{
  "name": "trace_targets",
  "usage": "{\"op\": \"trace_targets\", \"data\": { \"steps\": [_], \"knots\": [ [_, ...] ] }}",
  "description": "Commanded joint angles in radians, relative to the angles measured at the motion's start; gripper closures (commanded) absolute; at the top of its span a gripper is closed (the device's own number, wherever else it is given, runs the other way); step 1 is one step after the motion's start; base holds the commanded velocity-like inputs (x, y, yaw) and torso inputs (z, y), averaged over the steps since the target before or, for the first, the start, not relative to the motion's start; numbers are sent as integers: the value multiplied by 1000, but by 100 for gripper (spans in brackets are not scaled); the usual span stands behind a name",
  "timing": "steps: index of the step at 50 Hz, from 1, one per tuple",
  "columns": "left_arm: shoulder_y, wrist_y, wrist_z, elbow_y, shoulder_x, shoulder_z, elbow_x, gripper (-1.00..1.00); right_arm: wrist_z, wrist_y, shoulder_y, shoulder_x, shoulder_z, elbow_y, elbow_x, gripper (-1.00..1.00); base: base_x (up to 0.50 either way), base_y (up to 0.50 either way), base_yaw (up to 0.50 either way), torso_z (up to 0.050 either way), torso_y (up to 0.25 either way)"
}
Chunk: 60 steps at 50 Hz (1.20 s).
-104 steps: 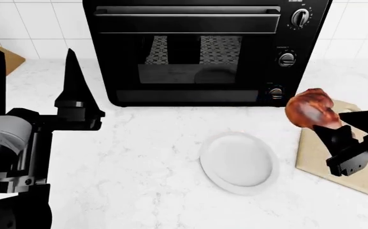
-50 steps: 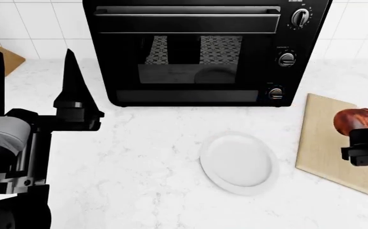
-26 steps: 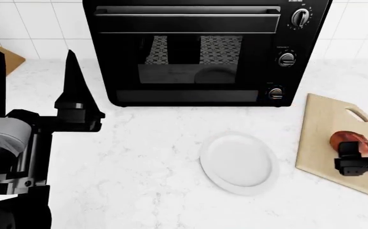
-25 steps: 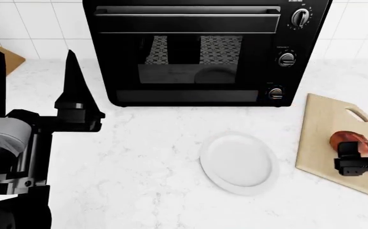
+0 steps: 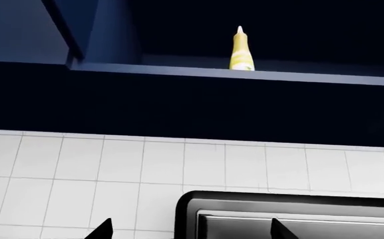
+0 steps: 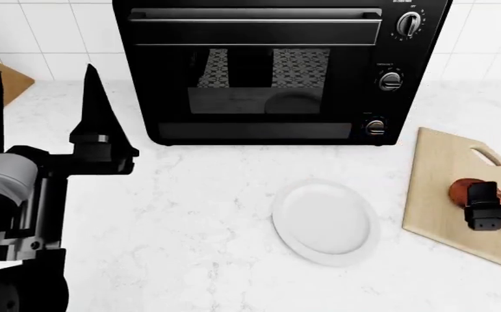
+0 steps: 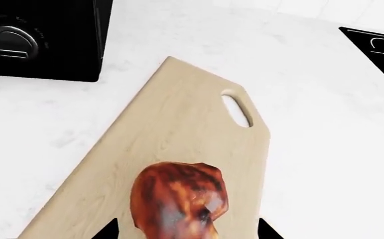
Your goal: Pick the chicken breast from the plate and place it on the cutting board. Then pick the condiment bottle from the cabinet and place it next to the cutting board.
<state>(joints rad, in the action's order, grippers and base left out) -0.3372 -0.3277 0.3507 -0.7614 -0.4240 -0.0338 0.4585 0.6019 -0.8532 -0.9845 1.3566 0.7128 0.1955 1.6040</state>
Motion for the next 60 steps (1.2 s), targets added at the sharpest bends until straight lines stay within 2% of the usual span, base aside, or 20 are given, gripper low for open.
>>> {"op": "trace_targets", "data": {
  "steps": [1, 9, 21, 32, 47, 60],
  "knots": [
    [-65, -48, 60, 13, 14, 37, 29, -100, 50, -96, -123, 61, -77, 77, 75, -100, 0, 0, 0, 0, 0],
    [-188, -129, 156, 40, 29, 83, 52, -100, 98, -186, -200, 83, -118, 122, 138, -100, 0, 0, 0, 0, 0],
    [-450, -207, 210, 192, 50, 84, 65, -100, 193, -123, -279, 139, -210, 297, 266, -100, 0, 0, 0, 0, 0],
    [-655, -162, 144, 501, 68, 48, 27, -100, 193, 42, -278, 181, -253, 431, 258, -100, 0, 0, 0, 0, 0],
    [-909, -48, 125, 947, 80, -18, -119, -100, 282, 96, -350, 146, -331, 509, 319, -100, 0, 0, 0, 0, 0],
    [-1018, 62, 105, 1239, 94, -59, -196, -100, 385, -11, -527, 18, -364, 498, 399, -100, 0, 0, 0, 0, 0]
  ]
}}
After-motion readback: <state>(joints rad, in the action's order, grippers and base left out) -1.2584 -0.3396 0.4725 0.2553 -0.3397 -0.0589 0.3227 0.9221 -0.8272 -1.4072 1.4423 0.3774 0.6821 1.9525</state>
